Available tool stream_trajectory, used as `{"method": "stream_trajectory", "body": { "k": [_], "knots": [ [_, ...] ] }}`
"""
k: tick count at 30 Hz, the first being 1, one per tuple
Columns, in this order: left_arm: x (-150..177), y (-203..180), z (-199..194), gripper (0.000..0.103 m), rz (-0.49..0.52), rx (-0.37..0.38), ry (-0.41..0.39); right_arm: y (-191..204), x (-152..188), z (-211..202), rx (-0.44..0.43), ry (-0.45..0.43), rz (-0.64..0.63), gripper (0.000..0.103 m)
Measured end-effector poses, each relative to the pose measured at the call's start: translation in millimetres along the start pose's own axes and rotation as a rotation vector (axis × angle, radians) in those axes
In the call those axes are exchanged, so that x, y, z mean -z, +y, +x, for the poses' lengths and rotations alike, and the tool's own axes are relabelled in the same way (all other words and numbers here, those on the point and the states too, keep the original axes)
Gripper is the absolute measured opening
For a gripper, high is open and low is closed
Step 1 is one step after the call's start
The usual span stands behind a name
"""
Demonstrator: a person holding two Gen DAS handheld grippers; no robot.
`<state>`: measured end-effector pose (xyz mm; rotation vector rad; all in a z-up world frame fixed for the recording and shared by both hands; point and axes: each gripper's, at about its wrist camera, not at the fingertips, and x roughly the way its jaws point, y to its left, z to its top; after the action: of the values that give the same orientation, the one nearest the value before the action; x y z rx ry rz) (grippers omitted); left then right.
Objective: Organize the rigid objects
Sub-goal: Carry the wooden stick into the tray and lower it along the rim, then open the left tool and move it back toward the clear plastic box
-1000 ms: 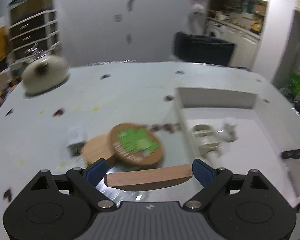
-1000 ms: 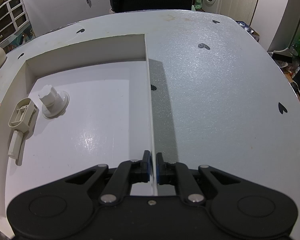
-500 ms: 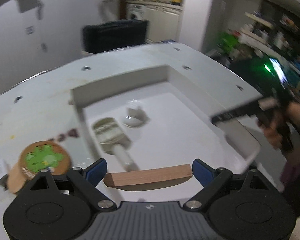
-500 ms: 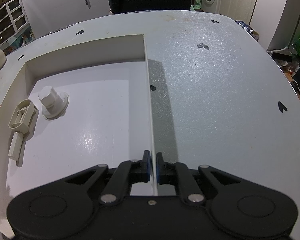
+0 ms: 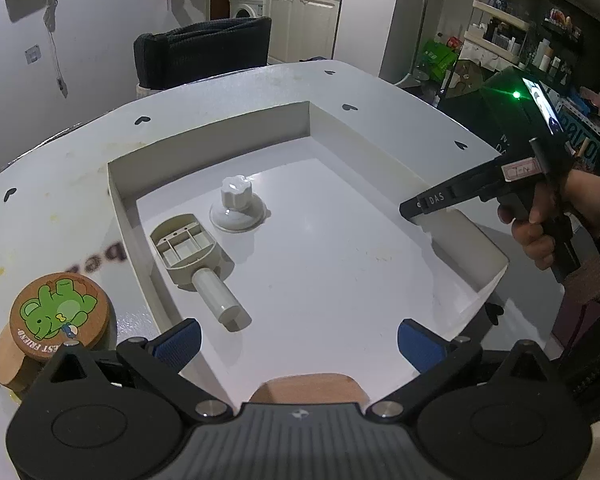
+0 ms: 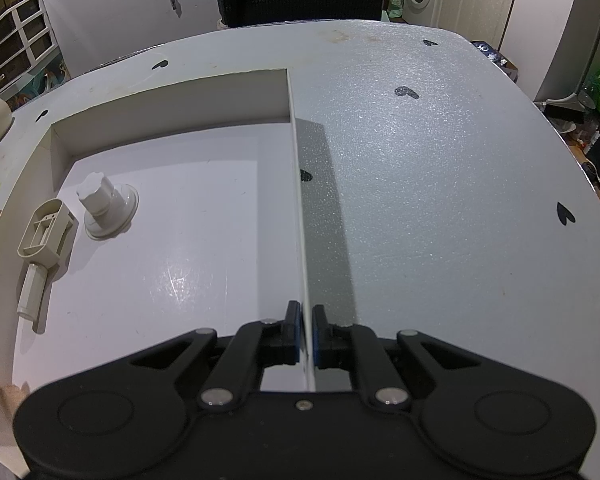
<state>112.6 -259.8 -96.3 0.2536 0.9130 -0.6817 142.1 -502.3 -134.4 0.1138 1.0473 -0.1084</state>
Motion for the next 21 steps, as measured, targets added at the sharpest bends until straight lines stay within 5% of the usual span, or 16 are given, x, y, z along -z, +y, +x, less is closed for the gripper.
{"method": "stream_trajectory", "body": {
  "k": [21],
  "knots": [
    [8.2, -1.3, -5.3, 0.103, -0.025, 0.012, 0.024, 0.0, 0.0, 0.4, -0.001, 0.001, 0.0, 0.007]
  ]
}}
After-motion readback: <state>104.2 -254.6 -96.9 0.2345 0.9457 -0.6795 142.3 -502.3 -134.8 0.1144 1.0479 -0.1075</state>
